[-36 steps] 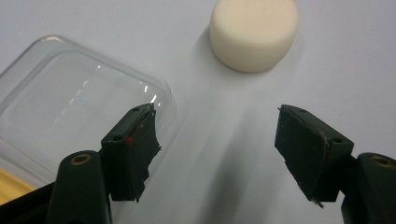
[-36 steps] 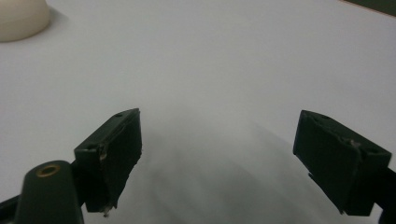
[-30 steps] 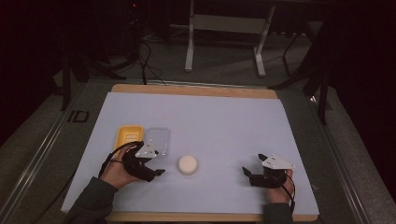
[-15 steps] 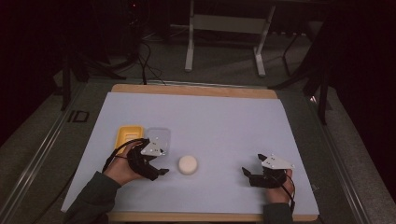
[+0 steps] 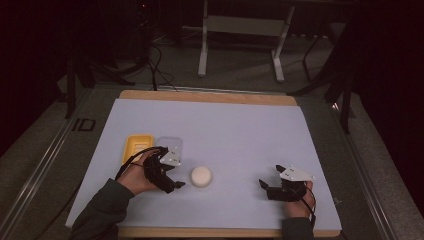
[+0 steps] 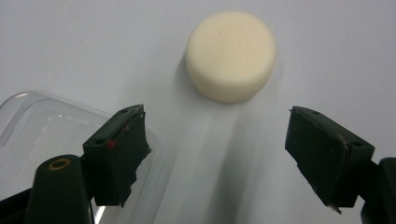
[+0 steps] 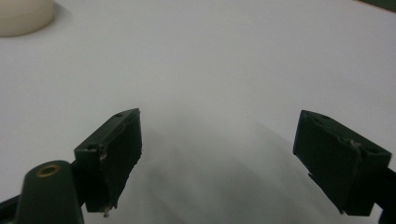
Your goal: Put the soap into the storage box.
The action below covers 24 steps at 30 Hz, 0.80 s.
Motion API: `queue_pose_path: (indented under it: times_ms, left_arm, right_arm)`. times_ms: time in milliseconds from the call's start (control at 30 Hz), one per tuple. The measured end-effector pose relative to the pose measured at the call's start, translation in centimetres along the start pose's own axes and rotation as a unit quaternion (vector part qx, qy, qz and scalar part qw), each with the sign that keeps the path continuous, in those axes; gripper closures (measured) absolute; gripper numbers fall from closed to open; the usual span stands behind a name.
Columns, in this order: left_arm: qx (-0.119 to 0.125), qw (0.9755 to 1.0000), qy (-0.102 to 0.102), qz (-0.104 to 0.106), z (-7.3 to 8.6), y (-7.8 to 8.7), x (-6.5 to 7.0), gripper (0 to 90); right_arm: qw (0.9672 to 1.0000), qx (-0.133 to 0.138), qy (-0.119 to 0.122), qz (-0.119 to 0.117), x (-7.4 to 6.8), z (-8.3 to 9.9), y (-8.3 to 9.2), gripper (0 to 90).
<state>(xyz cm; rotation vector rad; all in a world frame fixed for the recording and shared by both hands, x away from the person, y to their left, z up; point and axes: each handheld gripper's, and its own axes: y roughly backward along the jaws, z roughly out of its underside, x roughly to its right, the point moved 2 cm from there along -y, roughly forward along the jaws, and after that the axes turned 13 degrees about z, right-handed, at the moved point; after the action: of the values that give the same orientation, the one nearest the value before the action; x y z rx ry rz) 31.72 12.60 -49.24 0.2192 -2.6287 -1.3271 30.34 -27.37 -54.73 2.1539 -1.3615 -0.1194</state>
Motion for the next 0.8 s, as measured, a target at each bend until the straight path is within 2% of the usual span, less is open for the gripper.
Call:
queue_pose_path:
  times_ms: [800]
  left_arm:
    - [-0.033,0.9993,-0.005,0.020,-1.4,-1.7,-0.9,18.4]
  right_arm:
    - [1.0000,0.000,0.002,-0.002,0.0,0.0,0.0,15.3]
